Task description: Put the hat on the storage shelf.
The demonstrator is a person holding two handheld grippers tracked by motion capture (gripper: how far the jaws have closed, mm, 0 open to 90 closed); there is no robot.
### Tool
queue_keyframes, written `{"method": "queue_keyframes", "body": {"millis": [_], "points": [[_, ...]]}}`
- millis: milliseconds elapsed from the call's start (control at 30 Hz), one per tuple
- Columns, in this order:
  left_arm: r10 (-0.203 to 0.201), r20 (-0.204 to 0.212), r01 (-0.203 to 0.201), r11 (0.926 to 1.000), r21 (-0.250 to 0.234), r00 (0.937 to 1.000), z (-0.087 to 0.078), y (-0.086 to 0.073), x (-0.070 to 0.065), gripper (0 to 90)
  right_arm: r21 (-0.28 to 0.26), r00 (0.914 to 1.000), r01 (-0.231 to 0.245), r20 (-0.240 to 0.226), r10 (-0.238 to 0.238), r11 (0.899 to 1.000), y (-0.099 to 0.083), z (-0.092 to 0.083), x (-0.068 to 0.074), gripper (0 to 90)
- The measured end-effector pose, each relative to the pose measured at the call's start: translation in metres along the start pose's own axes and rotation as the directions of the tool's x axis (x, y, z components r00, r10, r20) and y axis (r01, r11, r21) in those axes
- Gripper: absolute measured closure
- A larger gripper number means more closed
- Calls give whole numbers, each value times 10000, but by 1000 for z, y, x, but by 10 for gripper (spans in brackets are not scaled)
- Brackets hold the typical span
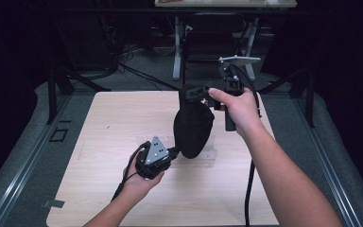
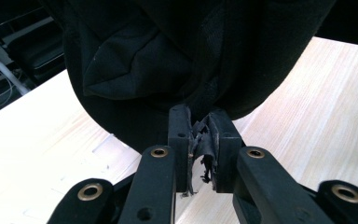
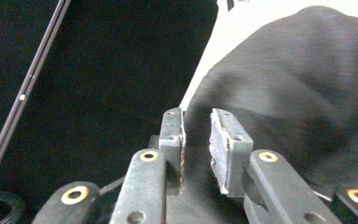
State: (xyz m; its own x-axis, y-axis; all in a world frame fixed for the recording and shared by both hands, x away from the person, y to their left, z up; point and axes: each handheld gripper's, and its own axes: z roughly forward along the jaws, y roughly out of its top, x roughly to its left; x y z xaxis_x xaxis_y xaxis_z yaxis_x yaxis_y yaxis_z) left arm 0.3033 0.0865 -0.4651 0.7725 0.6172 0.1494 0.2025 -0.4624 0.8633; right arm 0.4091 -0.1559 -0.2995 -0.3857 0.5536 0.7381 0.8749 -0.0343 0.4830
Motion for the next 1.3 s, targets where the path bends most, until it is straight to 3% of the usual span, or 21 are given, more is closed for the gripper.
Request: {"method": "queue_keyframes", "body": {"millis": [133, 233, 633, 933, 1067, 1300], "points": [[36, -37, -36, 10000, 6, 10000, -2, -1, 3, 827, -125, 9998, -46, -178, 44, 9999, -4, -5, -3, 720], [9, -124, -8, 10000, 44, 9999, -3, -2, 4, 832, -63, 9998, 174, 12, -174, 9998, -9, -7, -4, 714], [-138, -252, 140, 9999, 78, 9996, -8, -7, 10, 848, -246, 9990, 318, 332, -310, 9992, -17, -15, -12, 701], [-115, -526, 138, 9989, 443, 9985, -12, -20, 17, 853, -393, 9987, 269, 433, -252, 9989, -19, -25, -16, 693], [-301, -621, 351, 9961, 805, 9976, -8, -32, 21, 850, -451, 9986, 236, 481, -215, 9987, -20, -27, -18, 689], [-772, -743, 831, 9934, 789, 9942, -11, -48, 25, 834, -536, 9966, 319, 772, -277, 9981, -22, -31, -22, 664]]}}
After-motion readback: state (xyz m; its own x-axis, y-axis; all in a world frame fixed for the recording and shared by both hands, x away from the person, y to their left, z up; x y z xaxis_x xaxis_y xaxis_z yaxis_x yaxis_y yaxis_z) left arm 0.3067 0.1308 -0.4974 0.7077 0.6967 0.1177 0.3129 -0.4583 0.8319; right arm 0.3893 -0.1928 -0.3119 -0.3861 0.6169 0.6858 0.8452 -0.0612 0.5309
